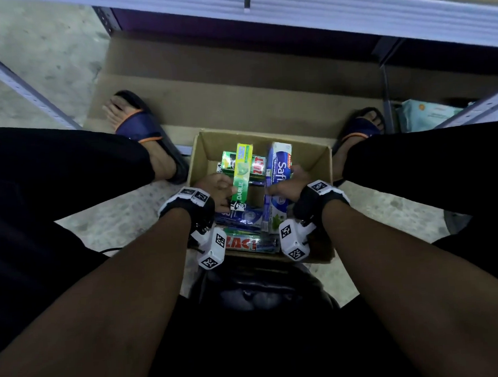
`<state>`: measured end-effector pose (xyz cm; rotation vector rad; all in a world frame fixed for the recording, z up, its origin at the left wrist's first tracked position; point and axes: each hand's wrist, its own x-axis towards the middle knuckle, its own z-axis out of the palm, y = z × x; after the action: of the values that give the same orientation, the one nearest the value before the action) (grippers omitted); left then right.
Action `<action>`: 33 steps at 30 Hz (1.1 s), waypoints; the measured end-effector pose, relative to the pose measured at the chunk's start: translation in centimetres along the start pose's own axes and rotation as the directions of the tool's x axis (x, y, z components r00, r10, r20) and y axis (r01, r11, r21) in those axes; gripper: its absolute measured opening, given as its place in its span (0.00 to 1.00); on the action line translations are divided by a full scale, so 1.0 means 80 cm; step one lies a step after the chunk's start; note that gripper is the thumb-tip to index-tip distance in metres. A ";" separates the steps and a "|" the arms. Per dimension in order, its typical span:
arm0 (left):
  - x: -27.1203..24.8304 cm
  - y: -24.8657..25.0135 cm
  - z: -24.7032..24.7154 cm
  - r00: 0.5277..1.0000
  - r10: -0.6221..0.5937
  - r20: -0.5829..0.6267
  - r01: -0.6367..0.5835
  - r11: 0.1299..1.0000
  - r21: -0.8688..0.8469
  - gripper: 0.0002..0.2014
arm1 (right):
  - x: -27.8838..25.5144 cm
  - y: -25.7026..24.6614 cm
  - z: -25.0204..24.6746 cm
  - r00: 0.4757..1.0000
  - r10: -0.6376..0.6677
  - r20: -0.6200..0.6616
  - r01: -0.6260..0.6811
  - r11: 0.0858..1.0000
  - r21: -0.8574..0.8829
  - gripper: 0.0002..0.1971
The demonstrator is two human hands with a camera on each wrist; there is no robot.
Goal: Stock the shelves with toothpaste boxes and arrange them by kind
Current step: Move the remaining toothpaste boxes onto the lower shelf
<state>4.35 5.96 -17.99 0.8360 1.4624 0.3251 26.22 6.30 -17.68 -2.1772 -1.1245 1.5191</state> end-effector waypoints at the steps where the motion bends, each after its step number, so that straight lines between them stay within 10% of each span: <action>1: -0.007 0.006 0.002 1.000 0.025 0.006 -0.025 1.000 0.007 0.09 | -0.003 -0.003 -0.003 1.000 -0.017 -0.011 0.018 1.000 0.022 0.31; 22: -0.104 0.066 0.000 0.923 0.376 -0.077 -0.369 0.925 0.093 0.08 | -0.103 -0.063 -0.065 0.953 -0.273 -0.133 0.289 0.949 0.127 0.32; 33: -0.168 0.160 -0.021 0.767 0.630 -0.120 -0.608 0.774 0.174 0.07 | -0.175 -0.131 -0.117 0.873 -0.461 -0.162 0.483 0.864 0.142 0.32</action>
<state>4.72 6.33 0.62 1.4275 1.3338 0.8307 27.62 5.27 2.08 -1.6832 -1.3038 1.1970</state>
